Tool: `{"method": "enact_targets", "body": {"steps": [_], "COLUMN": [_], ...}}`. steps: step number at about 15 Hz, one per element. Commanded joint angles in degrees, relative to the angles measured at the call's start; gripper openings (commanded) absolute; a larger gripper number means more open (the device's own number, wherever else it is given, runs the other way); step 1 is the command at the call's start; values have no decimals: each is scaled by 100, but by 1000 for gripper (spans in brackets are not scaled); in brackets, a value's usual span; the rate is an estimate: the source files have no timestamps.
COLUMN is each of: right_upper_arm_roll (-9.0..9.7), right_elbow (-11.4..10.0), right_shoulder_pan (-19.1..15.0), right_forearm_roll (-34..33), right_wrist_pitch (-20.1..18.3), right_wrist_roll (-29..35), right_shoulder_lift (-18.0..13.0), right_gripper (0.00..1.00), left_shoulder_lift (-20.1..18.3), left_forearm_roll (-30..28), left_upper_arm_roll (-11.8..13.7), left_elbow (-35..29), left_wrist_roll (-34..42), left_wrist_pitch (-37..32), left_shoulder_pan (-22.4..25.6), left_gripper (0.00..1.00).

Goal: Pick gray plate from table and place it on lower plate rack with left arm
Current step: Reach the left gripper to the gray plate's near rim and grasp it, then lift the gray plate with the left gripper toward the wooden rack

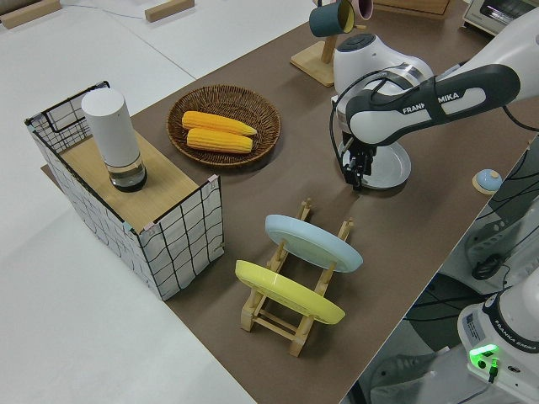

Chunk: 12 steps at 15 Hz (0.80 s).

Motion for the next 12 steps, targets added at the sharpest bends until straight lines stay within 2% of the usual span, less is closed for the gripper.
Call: {"method": "enact_targets", "body": {"steps": [1, 3, 9, 12], "right_upper_arm_roll": [36, 36, 36, 36], "right_elbow": [35, 35, 35, 35], "right_shoulder_pan": [-85, -85, -85, -85], "right_forearm_roll": [28, 19, 19, 19], "right_wrist_pitch": [-87, -87, -87, -87], "right_wrist_roll": [-19, -19, -19, -19], "right_shoulder_lift": [-27, -27, -27, -27], "right_gripper": [987, 990, 990, 987], "left_shoulder_lift": [38, 21, -59, -111], "left_forearm_roll": [-71, -71, -53, -9], "left_upper_arm_roll": [-42, -42, -7, 72], "left_elbow": [-56, -38, 338, 1049], "left_wrist_roll": [-65, -56, -30, -82], "left_wrist_pitch": [140, 123, -236, -1166], "left_shoulder_pan": [42, 42, 60, 68], "left_gripper": [204, 6, 0, 0]}}
